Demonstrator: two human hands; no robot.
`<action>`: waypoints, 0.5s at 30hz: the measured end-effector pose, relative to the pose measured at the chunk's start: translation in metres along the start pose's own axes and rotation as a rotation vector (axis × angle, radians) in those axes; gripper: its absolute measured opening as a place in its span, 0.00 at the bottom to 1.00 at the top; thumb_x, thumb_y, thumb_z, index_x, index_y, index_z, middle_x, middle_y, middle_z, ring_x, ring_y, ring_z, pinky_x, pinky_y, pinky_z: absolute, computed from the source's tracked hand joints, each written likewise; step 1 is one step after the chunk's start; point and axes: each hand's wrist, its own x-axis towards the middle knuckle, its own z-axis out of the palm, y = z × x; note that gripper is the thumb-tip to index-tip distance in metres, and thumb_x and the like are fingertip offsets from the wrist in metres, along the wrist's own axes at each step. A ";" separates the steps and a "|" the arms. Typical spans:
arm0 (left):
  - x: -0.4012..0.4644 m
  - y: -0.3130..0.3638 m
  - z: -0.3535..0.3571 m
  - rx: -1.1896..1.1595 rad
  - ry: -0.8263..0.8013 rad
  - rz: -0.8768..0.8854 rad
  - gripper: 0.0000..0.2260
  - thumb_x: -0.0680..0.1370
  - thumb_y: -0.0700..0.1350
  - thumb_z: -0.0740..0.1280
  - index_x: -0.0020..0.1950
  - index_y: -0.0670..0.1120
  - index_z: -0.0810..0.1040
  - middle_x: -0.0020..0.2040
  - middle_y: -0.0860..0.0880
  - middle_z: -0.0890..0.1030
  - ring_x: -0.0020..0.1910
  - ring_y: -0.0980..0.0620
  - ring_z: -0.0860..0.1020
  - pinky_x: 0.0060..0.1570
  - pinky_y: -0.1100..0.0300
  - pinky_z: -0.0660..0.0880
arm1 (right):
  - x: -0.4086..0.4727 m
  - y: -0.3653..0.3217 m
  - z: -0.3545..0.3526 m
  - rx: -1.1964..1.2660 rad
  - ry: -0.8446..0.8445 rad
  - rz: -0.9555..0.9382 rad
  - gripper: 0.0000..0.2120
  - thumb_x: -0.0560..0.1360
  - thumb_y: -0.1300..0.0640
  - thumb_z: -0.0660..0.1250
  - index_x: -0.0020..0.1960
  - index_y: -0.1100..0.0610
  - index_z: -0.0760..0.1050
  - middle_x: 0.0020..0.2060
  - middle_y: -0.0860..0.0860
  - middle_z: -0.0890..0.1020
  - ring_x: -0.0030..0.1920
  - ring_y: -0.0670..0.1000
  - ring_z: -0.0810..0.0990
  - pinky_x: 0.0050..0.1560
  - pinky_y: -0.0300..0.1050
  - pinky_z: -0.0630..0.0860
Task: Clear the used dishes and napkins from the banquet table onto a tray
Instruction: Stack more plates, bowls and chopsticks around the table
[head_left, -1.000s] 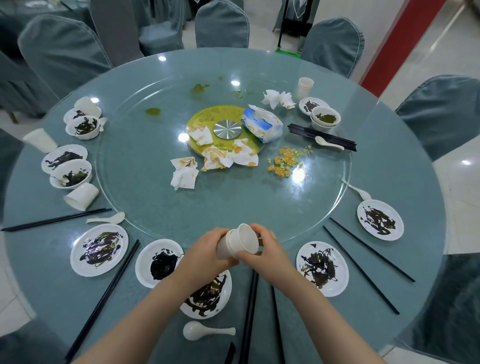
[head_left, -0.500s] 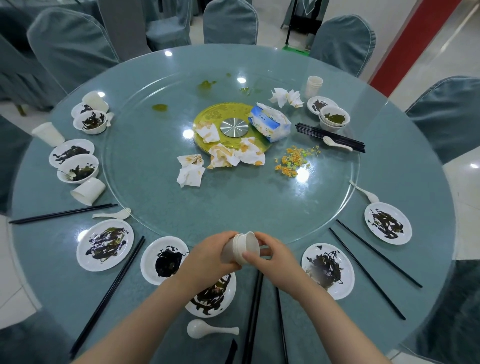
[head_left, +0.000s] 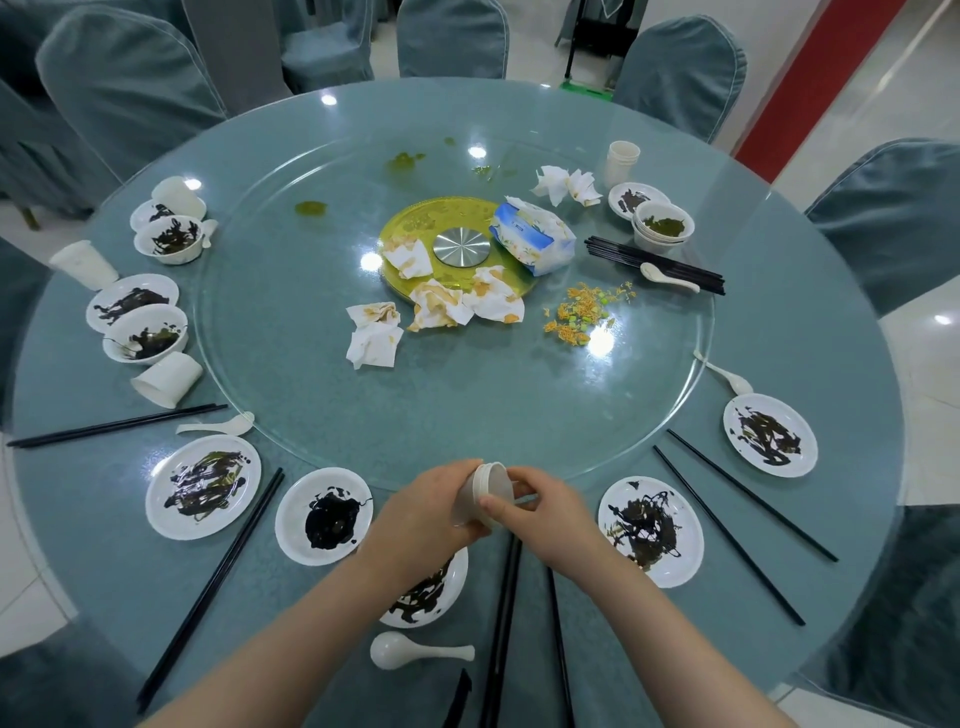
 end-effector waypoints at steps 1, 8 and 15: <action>0.000 -0.001 0.002 -0.024 -0.008 0.002 0.25 0.69 0.54 0.74 0.64 0.58 0.71 0.56 0.62 0.78 0.55 0.61 0.75 0.53 0.58 0.74 | 0.000 0.001 0.000 0.016 0.003 0.006 0.21 0.69 0.40 0.73 0.58 0.46 0.76 0.48 0.40 0.80 0.45 0.39 0.79 0.48 0.37 0.75; 0.003 -0.012 0.010 0.016 -0.196 0.056 0.33 0.72 0.52 0.74 0.74 0.56 0.63 0.71 0.61 0.67 0.68 0.63 0.65 0.67 0.70 0.58 | -0.012 0.013 -0.010 0.056 0.037 0.053 0.21 0.68 0.44 0.75 0.57 0.48 0.74 0.50 0.41 0.80 0.46 0.44 0.81 0.46 0.36 0.75; 0.006 -0.037 -0.005 0.171 -0.189 -0.089 0.29 0.76 0.53 0.69 0.76 0.53 0.62 0.73 0.56 0.66 0.73 0.56 0.62 0.70 0.65 0.56 | -0.023 0.039 -0.036 -0.185 0.143 0.086 0.29 0.68 0.42 0.72 0.65 0.48 0.69 0.60 0.44 0.74 0.58 0.46 0.74 0.56 0.42 0.70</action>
